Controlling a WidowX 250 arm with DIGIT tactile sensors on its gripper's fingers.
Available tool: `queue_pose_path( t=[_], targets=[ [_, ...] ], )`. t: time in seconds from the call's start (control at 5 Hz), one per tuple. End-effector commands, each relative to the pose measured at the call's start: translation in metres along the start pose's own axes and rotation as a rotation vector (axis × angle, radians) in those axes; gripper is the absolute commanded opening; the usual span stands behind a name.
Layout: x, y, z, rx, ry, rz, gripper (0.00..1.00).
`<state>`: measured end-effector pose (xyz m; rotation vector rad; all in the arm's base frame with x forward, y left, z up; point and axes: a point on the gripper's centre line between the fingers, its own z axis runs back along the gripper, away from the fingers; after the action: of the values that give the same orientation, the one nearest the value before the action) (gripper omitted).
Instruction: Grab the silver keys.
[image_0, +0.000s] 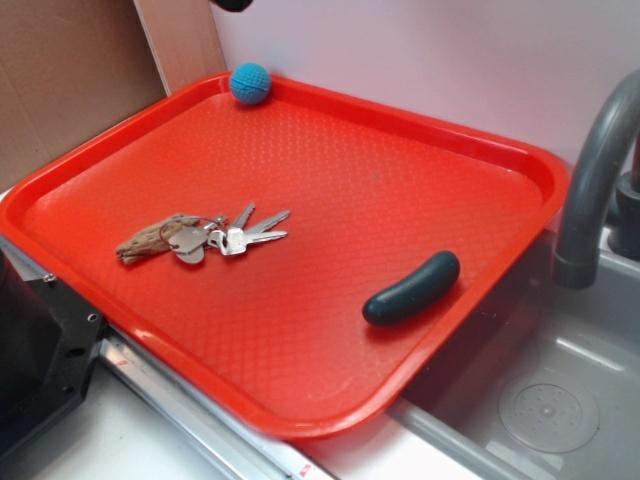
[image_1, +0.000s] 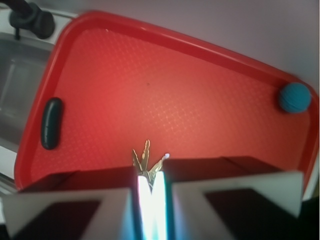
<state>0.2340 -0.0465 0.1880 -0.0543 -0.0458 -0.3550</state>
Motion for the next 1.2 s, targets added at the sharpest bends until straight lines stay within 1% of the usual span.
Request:
queue_pose_path(
  t=[0.0,0.2,0.4,0.6,0.8,1.0],
  targets=[
    [-0.003,-0.016,-0.026,0.01,-0.065,-0.358,1.0],
    [-0.014,-0.023,-0.059,-0.016,0.028,-0.385,1.0],
    [-0.027,-0.019,-0.076,-0.07,0.077,-0.353,1.0],
    [-0.038,-0.026,-0.082,-0.069,0.112,-0.348,1.0],
    [-0.048,-0.028,-0.093,0.002,0.182,-0.279,1.0],
    [-0.054,-0.037,-0.115,0.076,0.244,-0.27,1.0]
  ],
)
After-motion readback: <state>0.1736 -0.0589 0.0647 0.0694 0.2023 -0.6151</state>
